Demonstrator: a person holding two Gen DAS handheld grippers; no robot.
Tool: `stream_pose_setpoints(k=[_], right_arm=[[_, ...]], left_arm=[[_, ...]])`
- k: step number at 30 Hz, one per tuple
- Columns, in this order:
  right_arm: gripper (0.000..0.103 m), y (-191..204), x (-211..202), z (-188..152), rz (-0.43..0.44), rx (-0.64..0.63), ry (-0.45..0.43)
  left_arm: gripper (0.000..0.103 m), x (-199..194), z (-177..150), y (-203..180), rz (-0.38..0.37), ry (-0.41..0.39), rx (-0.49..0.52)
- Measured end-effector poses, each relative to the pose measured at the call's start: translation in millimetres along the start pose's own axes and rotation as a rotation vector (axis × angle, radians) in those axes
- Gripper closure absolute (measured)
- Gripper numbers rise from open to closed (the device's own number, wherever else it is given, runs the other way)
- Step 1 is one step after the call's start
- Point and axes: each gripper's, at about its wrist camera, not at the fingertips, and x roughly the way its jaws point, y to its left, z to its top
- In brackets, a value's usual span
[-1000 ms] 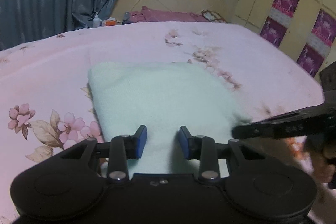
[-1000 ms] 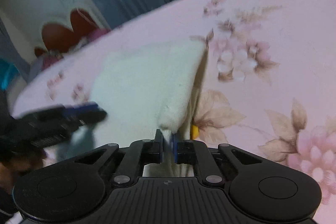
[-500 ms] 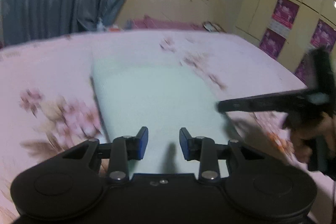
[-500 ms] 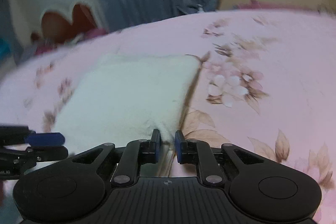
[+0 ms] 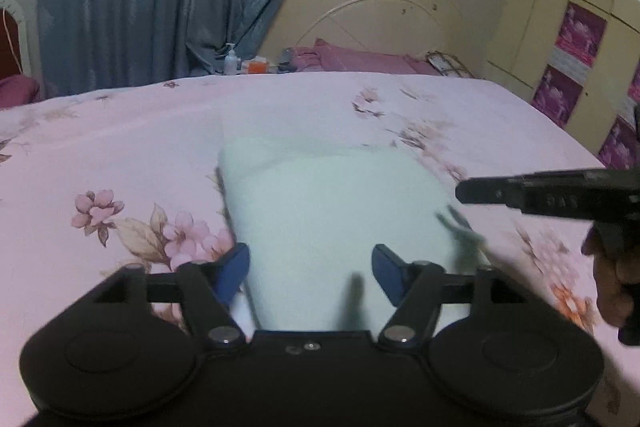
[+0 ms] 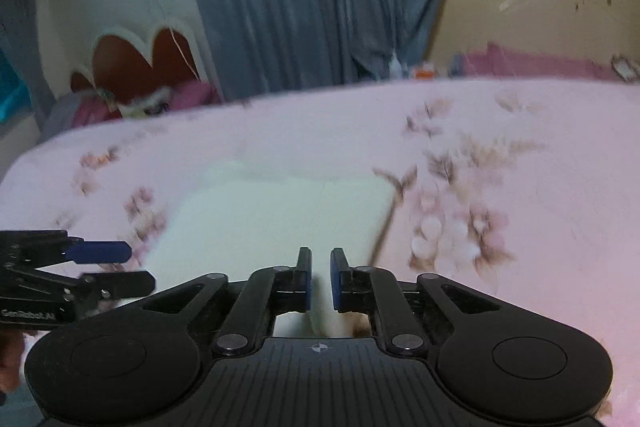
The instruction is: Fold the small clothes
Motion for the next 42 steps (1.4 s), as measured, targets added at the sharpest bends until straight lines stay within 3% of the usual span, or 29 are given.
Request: stream_pose_setpoints(k=[2, 4, 5, 7, 10, 11, 12, 13, 14, 15, 21, 25, 28, 30, 34, 38, 42], right_arm=[[0.093, 4.2, 13.4, 6.0, 0.000, -0.018, 0.018], [0.093, 1.9, 29.9, 12.1, -0.002, -0.023, 0.029], [0.093, -0.6, 41.7, 13.6, -0.003, -0.007, 0.048], [0.093, -12.0, 64.7, 8.3, -0.019, 0.017, 0.121], [0.093, -22.4, 55.4, 15.9, -0.003, 0.049, 0.132], [0.093, -26.7, 46.3, 18.0, 0.002, 0.070, 0.120], [0.092, -33.1, 37.8, 20.1, 0.009, 0.101, 0.109], [0.071, -44.6, 28.3, 19.3, 0.022, 0.158, 0.100], [0.029, -54.2, 22.3, 19.1, 0.040, 0.207, 0.095], [0.022, -68.9, 14.0, 14.6, 0.081, 0.266, 0.083], [0.023, -112.3, 13.1, -5.1, 0.285, 0.550, 0.181], [0.023, -108.6, 38.1, -15.5, 0.340, 0.593, 0.291], [0.023, -103.5, 45.8, -14.3, 0.371, 0.575, 0.299], [0.030, -100.2, 51.1, -12.1, 0.378, 0.561, 0.313], [0.042, -82.5, 62.3, -0.8, 0.343, 0.465, 0.316], [0.066, -60.3, 69.7, 5.9, 0.288, 0.336, 0.315], [0.071, -40.4, 58.4, 12.3, 0.227, 0.227, 0.287]], left_arm=[[0.053, 15.8, 13.9, 9.0, 0.016, 0.001, -0.035], [0.053, 31.9, 24.9, 19.6, 0.053, 0.017, -0.094], [0.049, 44.4, 26.4, 25.6, 0.077, 0.067, -0.122], [0.044, 61.0, 23.6, 38.2, 0.034, 0.125, -0.208], [0.040, 49.4, 24.4, 39.8, 0.032, 0.117, -0.209], [0.035, 39.6, 23.1, 38.2, 0.028, 0.098, -0.197], [0.022, 31.9, 20.2, 38.5, 0.016, 0.086, -0.198], [0.019, 24.9, 16.0, 41.5, -0.001, 0.082, -0.214], [0.020, 20.3, 11.3, 45.2, -0.021, 0.086, -0.235], [0.024, 16.7, 7.0, 49.4, -0.043, 0.096, -0.259], [0.034, 24.3, -7.0, 65.5, -0.140, 0.154, -0.381], [0.034, 38.7, -9.4, 70.3, -0.214, 0.179, -0.478], [0.035, 46.1, -9.0, 74.3, -0.232, 0.183, -0.521], [0.040, 49.4, -7.8, 72.3, -0.212, 0.191, -0.520], [0.039, 55.3, 2.3, 51.9, -0.120, 0.218, -0.450], [0.063, 57.4, 14.6, 32.8, -0.034, 0.228, -0.360], [0.074, 45.4, 30.0, -1.5, 0.066, 0.210, -0.155]])
